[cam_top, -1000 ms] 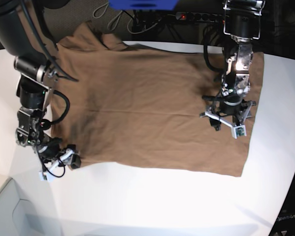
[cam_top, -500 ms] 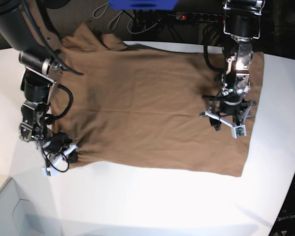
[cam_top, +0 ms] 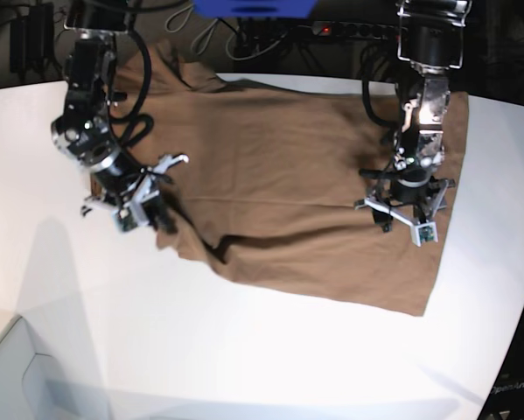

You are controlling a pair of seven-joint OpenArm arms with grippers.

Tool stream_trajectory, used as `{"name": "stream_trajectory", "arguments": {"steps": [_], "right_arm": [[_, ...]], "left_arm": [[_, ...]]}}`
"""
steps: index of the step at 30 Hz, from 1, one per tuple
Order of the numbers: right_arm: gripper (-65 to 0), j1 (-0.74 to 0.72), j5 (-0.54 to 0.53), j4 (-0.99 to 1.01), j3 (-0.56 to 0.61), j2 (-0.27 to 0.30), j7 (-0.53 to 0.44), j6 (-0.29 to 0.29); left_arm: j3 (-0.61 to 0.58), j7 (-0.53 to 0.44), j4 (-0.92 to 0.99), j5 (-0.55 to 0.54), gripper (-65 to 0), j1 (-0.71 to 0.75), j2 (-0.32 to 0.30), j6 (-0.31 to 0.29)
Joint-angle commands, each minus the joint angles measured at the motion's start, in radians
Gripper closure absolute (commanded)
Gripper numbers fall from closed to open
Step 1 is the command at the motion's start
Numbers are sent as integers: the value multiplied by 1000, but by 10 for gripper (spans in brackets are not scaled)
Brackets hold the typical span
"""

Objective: Layout the t-shirt on the table in an organized manner, then fold the t-shirt properly
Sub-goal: 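Lift the hem corner with the right gripper toward the collar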

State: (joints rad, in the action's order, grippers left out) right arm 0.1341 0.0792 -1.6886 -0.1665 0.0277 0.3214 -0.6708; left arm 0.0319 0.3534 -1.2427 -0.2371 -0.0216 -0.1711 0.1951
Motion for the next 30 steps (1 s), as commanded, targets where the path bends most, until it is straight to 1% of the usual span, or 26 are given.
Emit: {"name": "stream_trajectory", "arguments": {"steps": [1, 4, 6, 8, 10, 13, 16, 20, 22, 25, 30], "right_arm": [[0, 29, -20, -61, 29, 7, -32, -2], [0, 131, -17, -138, 114, 10, -32, -2], [-7, 169, -17, -163, 176, 36, -31, -2], [-67, 190, -17, -172, 247, 67, -24, 0], [-141, 207, -17, -178, 288, 81, -23, 3], [-245, 229, -17, -221, 296, 81, -23, 1], [-306, 255, -23, -298, 293, 81, -23, 0], [-318, 250, -22, -318, 275, 81, -23, 6], [-318, 226, -23, -278, 241, 70, -21, 6], [-319, 190, -20, -199, 195, 30, -21, 1], [-319, 175, -20, -118, 187, 24, -21, 0]], "left_arm": [[1, 55, 4, -21, -361, 2, -5, 7], [1, 55, 4, -18, -361, 2, -5, 7], [1, 55, 4, -20, -361, 1, -5, 7], [1, 55, 4, -21, -361, -1, -5, 7], [1, 55, 4, -18, -361, -2, -5, 7], [1, 55, 4, -17, -361, -4, -5, 7], [1, 55, 4, -17, -361, -4, -5, 7], [1, 55, 4, -17, -361, -4, -5, 7], [1, 55, 4, -17, -361, -4, -5, 7], [1, 55, 4, -17, -361, -4, -5, 7], [1, 55, 4, -17, -361, -4, -5, 7]]}}
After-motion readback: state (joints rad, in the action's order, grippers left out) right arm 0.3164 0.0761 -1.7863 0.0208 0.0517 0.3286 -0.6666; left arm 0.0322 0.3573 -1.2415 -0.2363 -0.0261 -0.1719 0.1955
